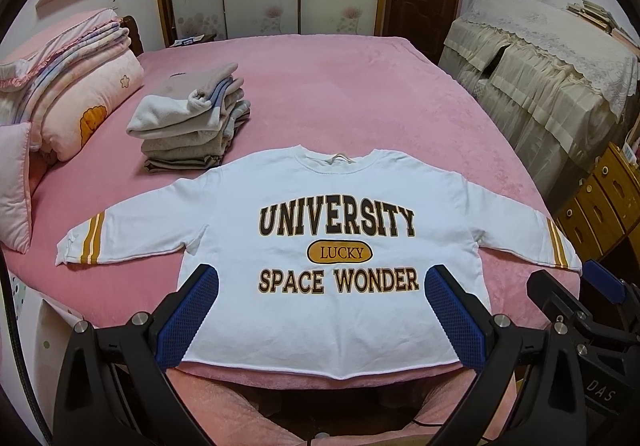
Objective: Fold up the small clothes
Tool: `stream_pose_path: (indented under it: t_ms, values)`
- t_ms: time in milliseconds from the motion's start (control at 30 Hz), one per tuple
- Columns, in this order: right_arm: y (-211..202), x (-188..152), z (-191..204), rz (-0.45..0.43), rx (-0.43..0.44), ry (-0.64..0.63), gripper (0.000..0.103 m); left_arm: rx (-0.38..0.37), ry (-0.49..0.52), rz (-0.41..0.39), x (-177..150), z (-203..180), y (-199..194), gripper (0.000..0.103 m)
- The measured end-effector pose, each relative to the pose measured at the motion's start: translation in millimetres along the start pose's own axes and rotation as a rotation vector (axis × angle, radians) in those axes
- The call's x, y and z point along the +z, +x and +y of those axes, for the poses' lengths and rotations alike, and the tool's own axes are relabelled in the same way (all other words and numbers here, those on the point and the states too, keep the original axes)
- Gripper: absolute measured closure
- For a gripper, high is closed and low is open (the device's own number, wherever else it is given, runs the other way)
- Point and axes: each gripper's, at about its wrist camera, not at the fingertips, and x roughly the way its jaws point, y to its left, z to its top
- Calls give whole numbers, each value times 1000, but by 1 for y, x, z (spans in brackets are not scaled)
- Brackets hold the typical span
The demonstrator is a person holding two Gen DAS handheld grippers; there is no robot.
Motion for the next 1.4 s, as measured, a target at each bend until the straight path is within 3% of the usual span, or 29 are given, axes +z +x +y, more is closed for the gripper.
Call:
stream_pose_path:
  t_ms: [867, 1200, 1400]
  values:
    - [-7, -8, -8, 0, 10, -30, 2, 11, -34, 20, -11, -3, -6, 1]
    - [-4, -7, -20, -4, 24, -24, 2, 43, -79, -21, -1, 4, -10, 1]
    - [7, 1, -29, 28, -9, -17, 2, 57, -108, -49, 3, 14, -8, 1]
